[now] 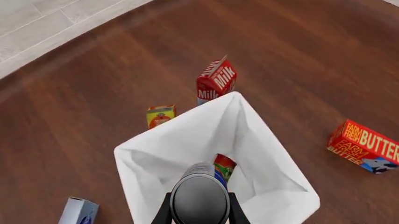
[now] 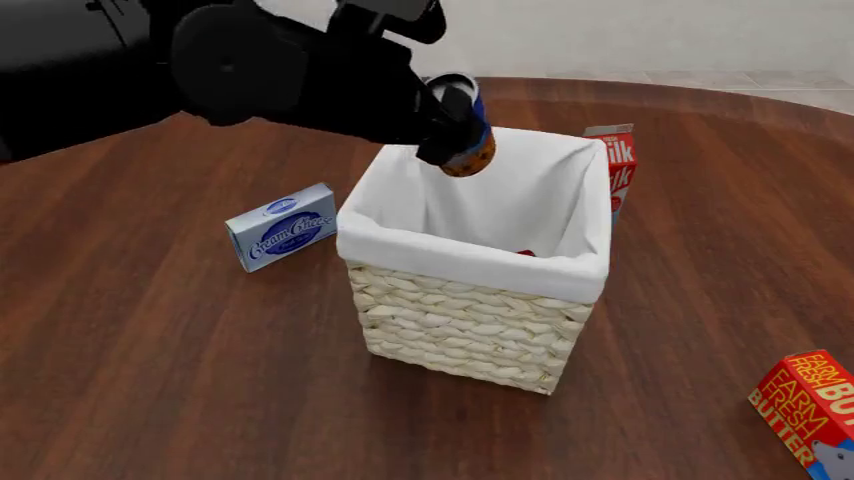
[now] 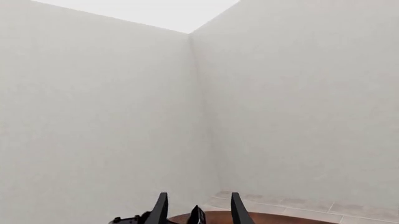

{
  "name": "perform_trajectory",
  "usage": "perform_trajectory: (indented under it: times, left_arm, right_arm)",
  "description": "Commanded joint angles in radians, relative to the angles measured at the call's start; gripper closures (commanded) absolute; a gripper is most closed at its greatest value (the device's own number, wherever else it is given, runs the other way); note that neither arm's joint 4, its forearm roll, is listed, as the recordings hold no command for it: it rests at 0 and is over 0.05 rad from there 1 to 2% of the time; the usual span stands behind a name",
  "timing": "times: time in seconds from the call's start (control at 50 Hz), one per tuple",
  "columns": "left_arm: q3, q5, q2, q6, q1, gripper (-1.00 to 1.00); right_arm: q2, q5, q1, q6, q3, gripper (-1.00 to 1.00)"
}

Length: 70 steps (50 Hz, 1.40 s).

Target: Pick up the alphabet soup and the tomato sauce, and put them in the basket.

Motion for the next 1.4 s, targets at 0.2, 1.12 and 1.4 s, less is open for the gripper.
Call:
perform_trajectory:
  times: [0.2,1.12,1.4]
  left_arm:
    - [-0.023,-0.013,0.067,0.039,-0.036,1.0]
    - [-0.023,-0.036,0.189,0.048,-0.078,1.0]
    - [-0.038,-0.028,0.22,0.06,-0.078,1.0]
  right_arm:
    - [-0.006,-0.015,-0.011,0.009,0.029,-1.0]
    - [0.015,-0.033,-0.026,0.024,0.036,-1.0]
    - [0.005,-0.026,-0.027,0.021,0.035,-1.0]
